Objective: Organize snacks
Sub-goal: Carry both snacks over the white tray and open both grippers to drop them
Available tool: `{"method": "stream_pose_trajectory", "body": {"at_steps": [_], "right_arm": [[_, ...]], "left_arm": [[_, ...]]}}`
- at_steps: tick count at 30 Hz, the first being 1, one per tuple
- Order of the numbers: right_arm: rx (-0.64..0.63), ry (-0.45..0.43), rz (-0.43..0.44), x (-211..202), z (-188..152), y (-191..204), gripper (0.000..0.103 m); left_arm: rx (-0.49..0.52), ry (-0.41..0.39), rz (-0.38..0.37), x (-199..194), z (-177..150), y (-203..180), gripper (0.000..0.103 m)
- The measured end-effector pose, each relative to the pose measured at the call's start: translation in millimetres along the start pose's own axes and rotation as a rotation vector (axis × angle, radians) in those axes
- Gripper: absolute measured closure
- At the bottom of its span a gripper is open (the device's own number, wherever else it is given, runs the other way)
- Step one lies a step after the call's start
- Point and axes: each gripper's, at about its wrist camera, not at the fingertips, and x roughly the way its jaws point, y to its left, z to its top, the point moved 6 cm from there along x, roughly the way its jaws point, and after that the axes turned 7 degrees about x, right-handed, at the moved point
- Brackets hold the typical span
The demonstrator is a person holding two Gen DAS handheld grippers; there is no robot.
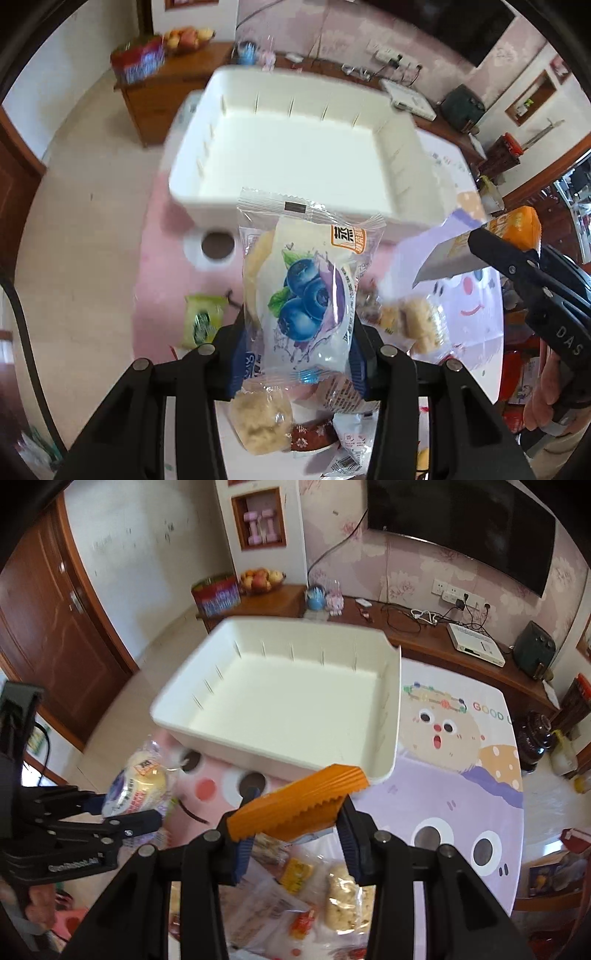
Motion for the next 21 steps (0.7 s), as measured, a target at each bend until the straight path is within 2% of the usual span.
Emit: {"method": "stream_pose_trajectory", "body": {"at_steps": [4,9,10,15,21], "right_arm": [[0.072,-0.012,0.07,-19.4,25.6,2.6,0.062],[0.146,-0.025,0.123,-27.1,58.8,5.2,0.062],[0.161,-0.027,0.124,-26.3,67.1,5.7,0.062],[0.239,-0.013,0.097,-5.1,97.6,1.2,0.062],[0.335,0.094,-0.001,50.3,109.2,-13.7,0.061]], "left_arm": [[0.046,-0.051,0.022,-27.8,27.1,-13.8,0.06],[0.111,-0.102,0.07,-36.8,72.4,-14.0,0.059],[0.117,-0.107,0.075,-54.7,72.5,-15.5,0.059],[0.131,-0.092,0.088,-47.4,103.0,-2.6,0.059],[0.158,-0.06,0.095,-21.1,121.2,3.5,0.059]]}}
